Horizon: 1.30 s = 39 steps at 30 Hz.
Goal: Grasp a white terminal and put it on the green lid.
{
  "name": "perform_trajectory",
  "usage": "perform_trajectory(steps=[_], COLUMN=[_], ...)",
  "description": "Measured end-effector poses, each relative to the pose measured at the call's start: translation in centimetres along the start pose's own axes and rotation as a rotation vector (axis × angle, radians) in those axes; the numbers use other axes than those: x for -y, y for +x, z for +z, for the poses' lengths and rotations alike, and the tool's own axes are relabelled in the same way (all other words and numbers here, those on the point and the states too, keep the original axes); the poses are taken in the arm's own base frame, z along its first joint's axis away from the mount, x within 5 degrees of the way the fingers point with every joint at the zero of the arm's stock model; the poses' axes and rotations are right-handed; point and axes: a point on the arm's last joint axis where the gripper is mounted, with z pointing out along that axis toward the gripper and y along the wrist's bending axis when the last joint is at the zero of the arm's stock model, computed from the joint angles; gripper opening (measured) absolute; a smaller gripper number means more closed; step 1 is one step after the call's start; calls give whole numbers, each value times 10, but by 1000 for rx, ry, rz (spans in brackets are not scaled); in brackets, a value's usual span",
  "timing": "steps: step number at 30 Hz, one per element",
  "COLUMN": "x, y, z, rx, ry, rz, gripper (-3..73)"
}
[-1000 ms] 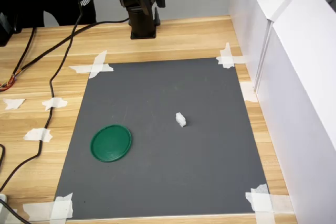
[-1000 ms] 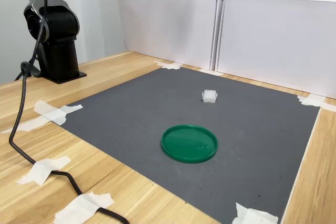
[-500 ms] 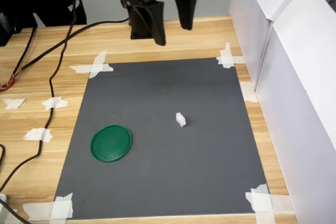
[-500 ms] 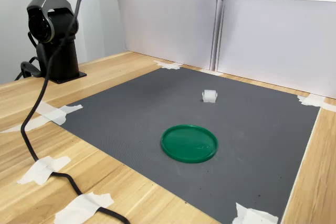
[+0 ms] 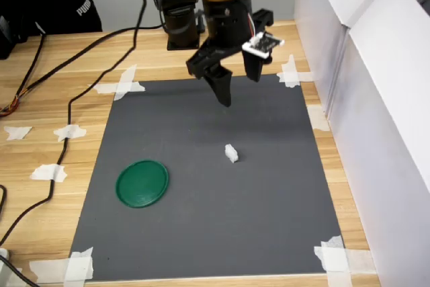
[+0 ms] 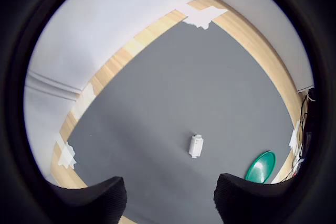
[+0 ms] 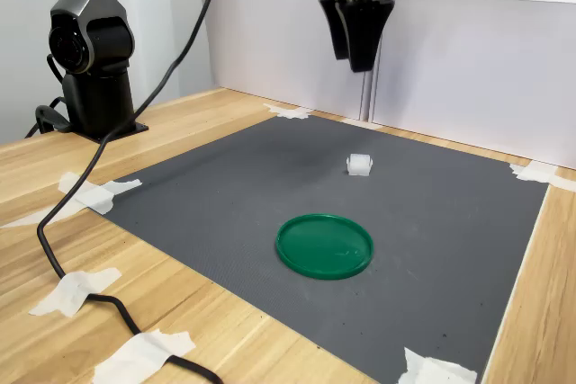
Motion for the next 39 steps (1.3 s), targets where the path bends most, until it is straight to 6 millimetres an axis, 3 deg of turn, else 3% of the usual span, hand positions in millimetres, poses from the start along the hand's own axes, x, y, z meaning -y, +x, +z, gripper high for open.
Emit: perform_trajectory(steps=[9, 17, 30, 39], x=[2, 5, 5, 23], y=[7, 4, -2, -8], z=[54, 76, 74, 59], rx=[-58, -73, -34, -19], ry=[6, 4, -10, 1], rz=[-30, -32, -8, 34], gripper=[701, 700, 700, 700])
